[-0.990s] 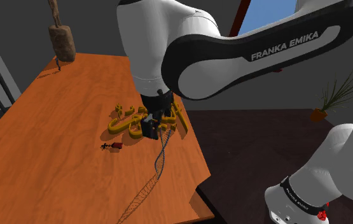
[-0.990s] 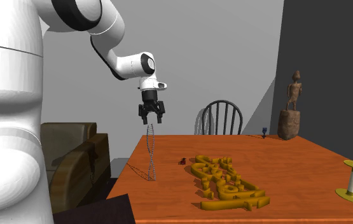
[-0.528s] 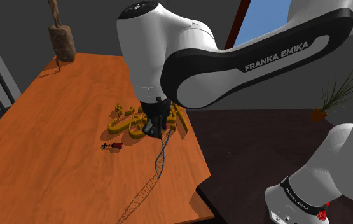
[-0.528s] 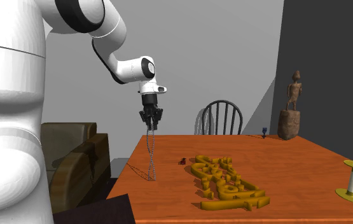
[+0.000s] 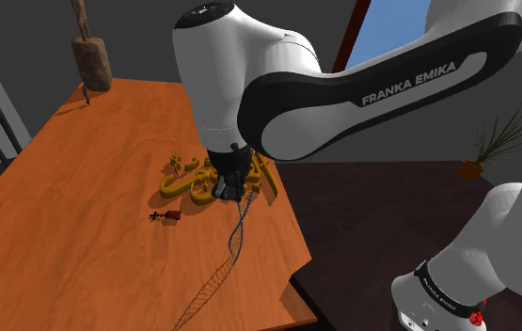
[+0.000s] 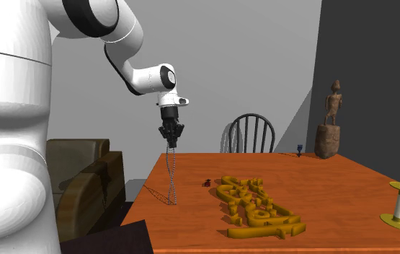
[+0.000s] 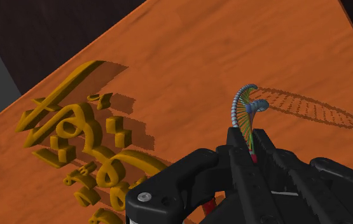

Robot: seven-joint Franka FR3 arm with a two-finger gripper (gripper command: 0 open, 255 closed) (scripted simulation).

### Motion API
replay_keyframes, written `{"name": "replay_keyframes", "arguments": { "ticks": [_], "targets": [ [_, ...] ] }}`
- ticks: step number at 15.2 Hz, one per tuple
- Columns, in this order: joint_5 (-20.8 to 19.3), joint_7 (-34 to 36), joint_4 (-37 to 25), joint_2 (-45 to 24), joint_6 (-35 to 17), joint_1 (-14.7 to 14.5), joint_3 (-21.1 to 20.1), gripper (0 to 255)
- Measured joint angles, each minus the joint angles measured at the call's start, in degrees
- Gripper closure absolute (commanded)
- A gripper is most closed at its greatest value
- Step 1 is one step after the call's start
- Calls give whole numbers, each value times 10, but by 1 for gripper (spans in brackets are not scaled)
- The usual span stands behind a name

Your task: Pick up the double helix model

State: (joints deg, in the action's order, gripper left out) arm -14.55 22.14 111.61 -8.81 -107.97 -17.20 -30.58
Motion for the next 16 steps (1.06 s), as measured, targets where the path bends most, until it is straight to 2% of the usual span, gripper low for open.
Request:
{"name": "replay_keyframes", "arguments": {
  "ticks": [16],
  "targets": [
    [22,-28,-78,31,101,1,-4,255]
  ]
}}
